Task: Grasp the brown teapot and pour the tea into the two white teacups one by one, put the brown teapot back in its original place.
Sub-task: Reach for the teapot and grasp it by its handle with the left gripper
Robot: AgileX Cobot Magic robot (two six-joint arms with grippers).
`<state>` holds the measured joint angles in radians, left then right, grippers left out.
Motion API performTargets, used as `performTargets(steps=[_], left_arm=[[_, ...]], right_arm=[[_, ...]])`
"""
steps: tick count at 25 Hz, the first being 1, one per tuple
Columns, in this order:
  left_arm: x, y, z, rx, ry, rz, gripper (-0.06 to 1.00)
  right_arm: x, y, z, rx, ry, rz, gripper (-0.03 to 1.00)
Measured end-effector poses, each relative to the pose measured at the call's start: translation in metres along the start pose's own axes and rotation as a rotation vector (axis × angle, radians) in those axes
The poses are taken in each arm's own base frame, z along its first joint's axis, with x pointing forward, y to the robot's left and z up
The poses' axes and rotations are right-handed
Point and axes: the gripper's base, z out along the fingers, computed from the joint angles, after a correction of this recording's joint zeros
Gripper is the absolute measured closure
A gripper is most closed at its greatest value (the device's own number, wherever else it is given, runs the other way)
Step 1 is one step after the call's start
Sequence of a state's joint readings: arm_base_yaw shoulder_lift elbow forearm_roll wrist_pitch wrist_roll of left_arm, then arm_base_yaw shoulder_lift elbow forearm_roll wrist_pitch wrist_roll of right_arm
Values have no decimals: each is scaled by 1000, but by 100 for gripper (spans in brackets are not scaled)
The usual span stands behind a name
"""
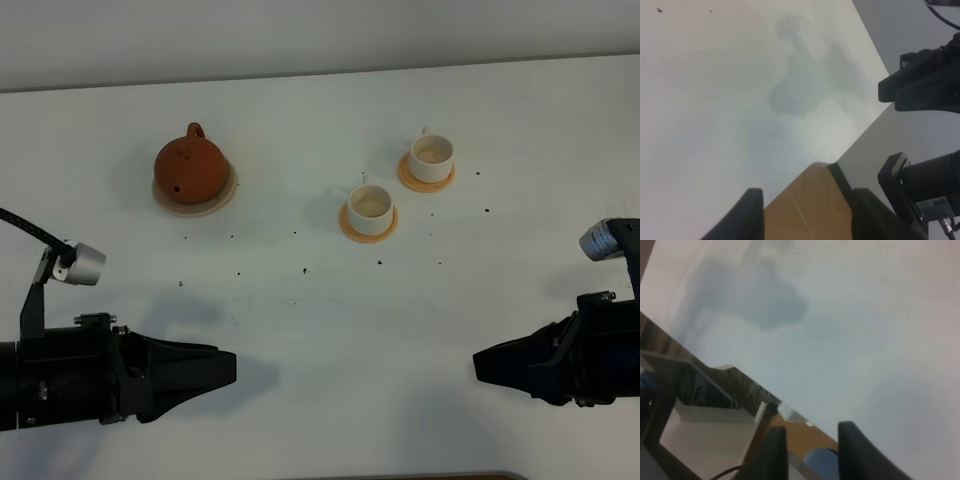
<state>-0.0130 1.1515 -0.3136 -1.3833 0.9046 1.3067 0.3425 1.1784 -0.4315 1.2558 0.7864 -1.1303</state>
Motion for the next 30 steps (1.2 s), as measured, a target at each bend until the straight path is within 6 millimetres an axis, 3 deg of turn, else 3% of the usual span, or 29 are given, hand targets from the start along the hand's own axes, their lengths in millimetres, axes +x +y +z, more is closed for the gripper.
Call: performTargets(steps=[30], left_arm=[[-4,-1,0,14,-49,-14,54]], right_arm=[[0,0,0,0,-1,1,73]])
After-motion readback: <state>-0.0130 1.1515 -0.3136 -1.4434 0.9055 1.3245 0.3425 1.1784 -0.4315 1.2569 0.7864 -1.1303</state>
